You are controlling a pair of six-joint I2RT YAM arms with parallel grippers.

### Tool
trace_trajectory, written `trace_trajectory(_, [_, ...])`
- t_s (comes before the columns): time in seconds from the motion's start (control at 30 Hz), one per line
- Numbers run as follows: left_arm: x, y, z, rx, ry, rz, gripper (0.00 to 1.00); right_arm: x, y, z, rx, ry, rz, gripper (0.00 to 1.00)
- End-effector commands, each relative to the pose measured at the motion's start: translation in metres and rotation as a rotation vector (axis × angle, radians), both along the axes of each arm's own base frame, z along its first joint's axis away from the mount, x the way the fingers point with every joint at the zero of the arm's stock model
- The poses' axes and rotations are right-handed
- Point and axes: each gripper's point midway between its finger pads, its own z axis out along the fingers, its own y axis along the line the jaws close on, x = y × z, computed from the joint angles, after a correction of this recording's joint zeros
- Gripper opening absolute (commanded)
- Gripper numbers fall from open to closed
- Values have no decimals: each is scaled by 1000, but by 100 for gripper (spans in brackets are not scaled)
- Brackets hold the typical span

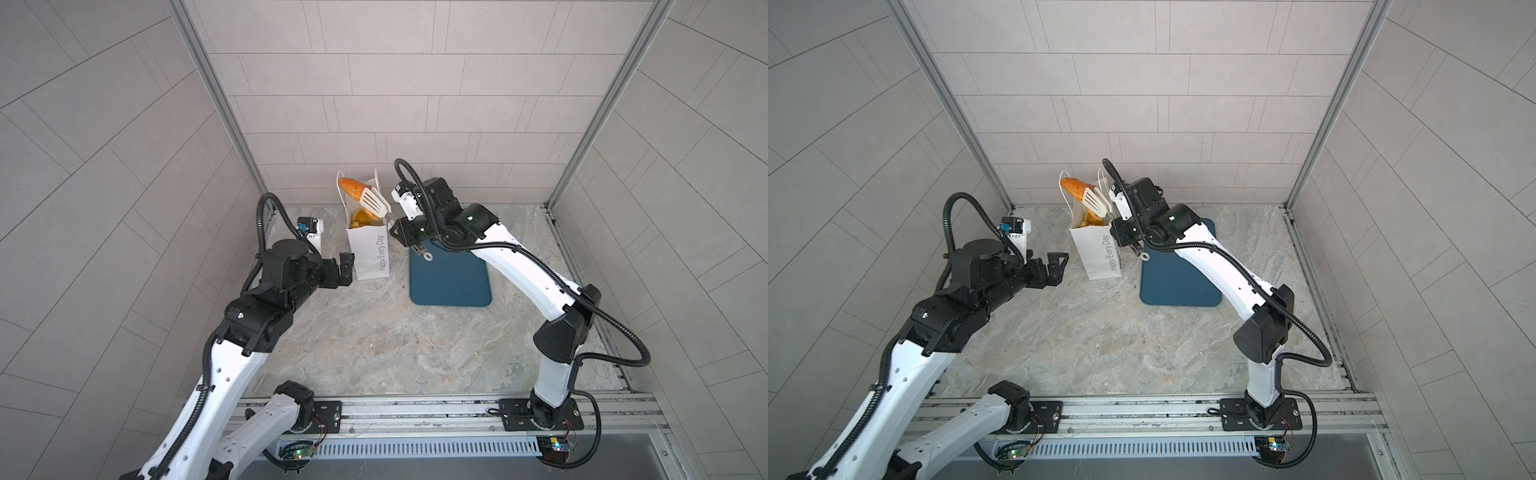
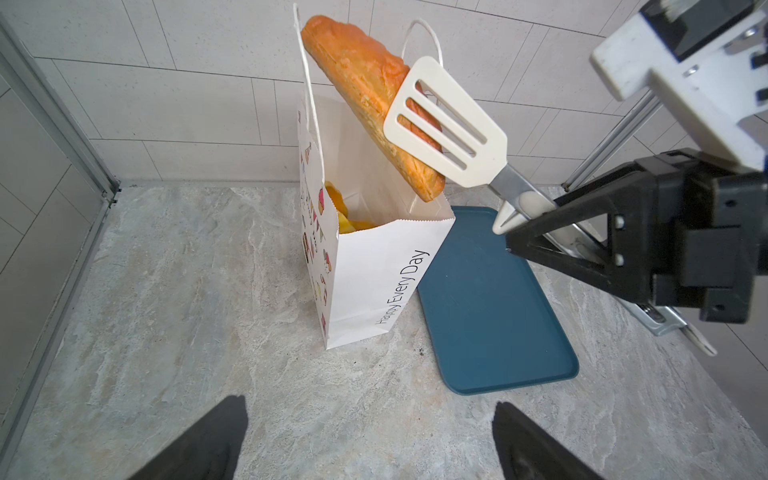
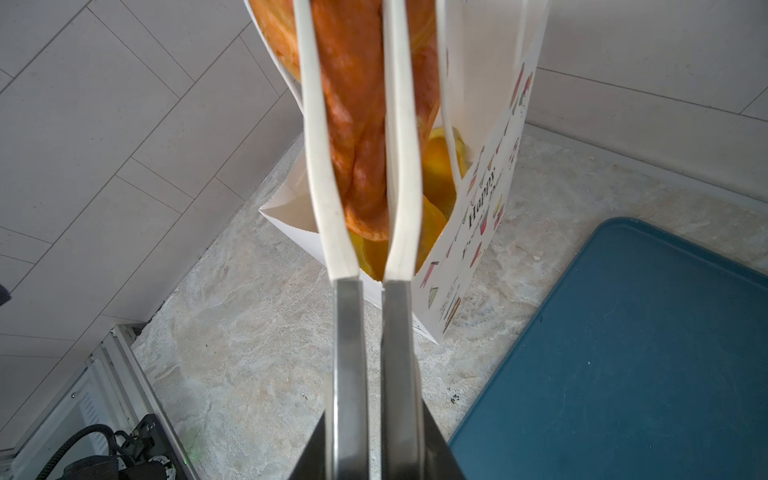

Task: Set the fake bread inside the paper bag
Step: 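Lower the bread into the bag and open the tongs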

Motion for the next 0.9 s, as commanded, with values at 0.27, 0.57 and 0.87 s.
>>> trace_trajectory(0.27, [3,-8,-11,5,38,-44,100,15,-5,8,-29,-21,-36,33])
trace_trajectory(0.57, [5,-9,-13,7,43,-45,100,12,-6,12,-33,-22,-25,47])
trace_trajectory(0.87, [5,-10,-12,-2,41,-47,100,7,-10,24,-22,-43,-19,53])
